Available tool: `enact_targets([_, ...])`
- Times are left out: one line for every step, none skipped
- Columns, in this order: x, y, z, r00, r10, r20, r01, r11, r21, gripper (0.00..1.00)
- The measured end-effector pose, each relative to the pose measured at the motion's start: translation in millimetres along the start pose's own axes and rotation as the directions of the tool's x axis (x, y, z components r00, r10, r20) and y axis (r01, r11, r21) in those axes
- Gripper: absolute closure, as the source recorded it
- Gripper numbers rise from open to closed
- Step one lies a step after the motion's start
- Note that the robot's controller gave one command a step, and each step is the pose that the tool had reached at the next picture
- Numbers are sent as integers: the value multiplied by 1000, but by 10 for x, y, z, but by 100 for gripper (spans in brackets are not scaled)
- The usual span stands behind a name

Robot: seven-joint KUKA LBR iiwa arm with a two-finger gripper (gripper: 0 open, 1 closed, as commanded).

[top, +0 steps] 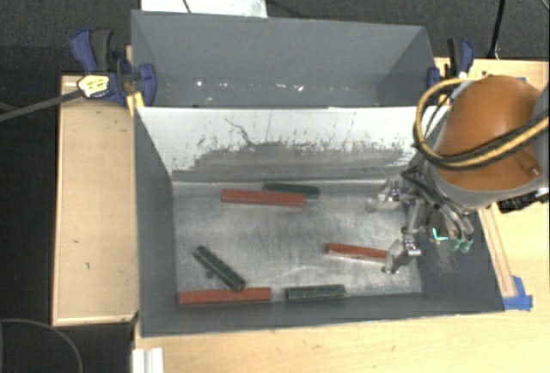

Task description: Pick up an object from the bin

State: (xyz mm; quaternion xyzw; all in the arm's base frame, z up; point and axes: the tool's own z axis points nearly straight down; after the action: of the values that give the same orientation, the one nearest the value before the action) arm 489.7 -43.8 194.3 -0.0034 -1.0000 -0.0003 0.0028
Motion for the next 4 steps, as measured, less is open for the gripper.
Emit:
enact_targets([-18, 0, -38, 1000, -1, 8, 1, 1000, 1, 0])
enact_targets([-531, -83, 1202, 995, 97, 13, -97, 995, -1, 100])
enact_targets([-525, -83, 1215, 995, 94, 11, -94, 996, 0, 0])
enact_targets([-525, -83, 1214, 996, 93, 11, -93, 996, 0, 0])
